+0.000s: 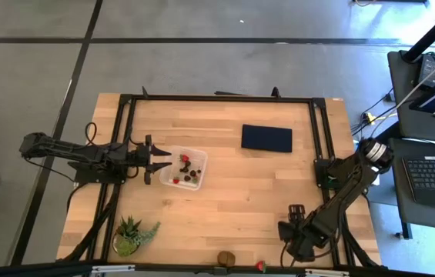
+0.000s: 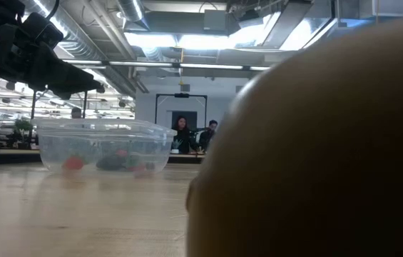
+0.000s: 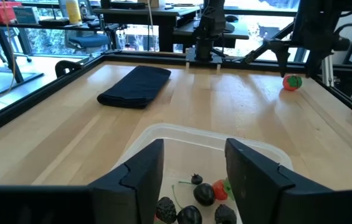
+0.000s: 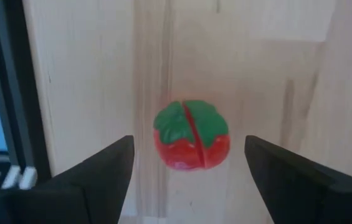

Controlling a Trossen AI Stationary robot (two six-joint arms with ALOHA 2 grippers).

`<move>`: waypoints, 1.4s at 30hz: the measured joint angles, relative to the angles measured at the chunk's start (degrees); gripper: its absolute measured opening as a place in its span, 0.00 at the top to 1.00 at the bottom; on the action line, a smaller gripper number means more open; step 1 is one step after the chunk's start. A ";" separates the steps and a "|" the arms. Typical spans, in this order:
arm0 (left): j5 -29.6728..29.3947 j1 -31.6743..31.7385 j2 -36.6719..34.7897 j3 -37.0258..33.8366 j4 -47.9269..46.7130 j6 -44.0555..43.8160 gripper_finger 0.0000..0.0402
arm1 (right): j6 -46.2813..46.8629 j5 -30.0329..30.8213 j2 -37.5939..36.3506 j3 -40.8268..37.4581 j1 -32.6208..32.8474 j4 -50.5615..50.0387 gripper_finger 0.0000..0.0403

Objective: Pick and placing Produce into tupperware
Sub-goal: Put the tomato into the transparent bin

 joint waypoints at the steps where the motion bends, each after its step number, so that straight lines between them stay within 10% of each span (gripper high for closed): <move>1: 0.00 0.00 -0.01 0.01 0.00 0.00 0.60 | -0.63 -0.39 0.36 -0.01 0.02 0.01 0.24; 42: 0.00 0.00 0.00 0.02 -0.02 0.02 0.60 | -0.27 -0.80 1.98 0.01 0.02 1.02 0.24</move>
